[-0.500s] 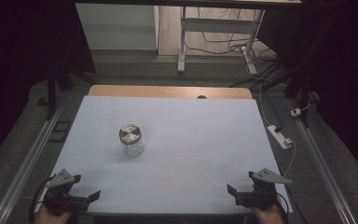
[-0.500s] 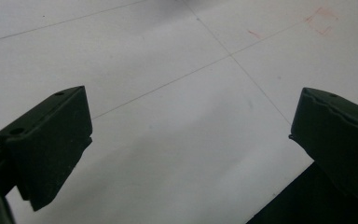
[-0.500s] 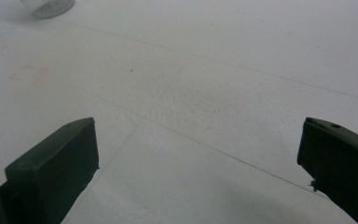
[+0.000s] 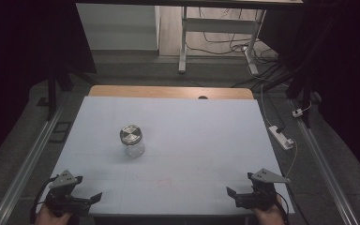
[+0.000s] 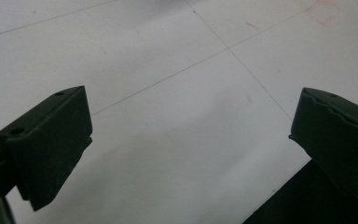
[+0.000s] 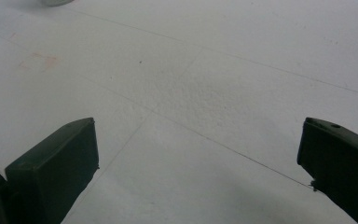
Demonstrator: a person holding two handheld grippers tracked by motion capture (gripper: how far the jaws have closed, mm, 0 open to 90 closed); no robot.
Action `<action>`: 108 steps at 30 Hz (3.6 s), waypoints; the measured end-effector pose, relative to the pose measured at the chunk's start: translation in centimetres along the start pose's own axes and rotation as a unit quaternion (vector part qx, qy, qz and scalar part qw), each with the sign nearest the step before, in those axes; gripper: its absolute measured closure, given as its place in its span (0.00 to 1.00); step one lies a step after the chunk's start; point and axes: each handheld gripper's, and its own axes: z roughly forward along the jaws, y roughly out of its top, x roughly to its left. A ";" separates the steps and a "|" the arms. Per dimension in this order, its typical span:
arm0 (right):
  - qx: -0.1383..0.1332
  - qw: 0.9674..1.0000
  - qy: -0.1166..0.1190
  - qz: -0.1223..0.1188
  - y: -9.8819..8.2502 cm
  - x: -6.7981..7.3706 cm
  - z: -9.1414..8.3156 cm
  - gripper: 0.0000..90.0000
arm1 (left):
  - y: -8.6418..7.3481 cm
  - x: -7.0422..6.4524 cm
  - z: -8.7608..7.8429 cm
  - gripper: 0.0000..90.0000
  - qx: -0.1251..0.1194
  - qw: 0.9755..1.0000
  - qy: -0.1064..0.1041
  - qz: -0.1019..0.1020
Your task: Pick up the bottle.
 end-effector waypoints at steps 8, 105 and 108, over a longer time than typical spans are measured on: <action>0.002 1.000 0.005 0.003 0.0 -0.1 0.0 0.00 | 0.1 0.0 0.1 0.00 0.006 1.000 -0.001 0.002; 0.021 1.000 0.012 -0.003 0.1 -0.1 0.4 0.00 | 12.1 3.6 9.5 0.00 -0.051 0.995 -0.062 0.056; 0.021 1.000 0.012 -0.003 0.1 0.0 0.4 0.00 | 12.6 3.3 10.3 0.00 -0.041 0.995 -0.056 0.072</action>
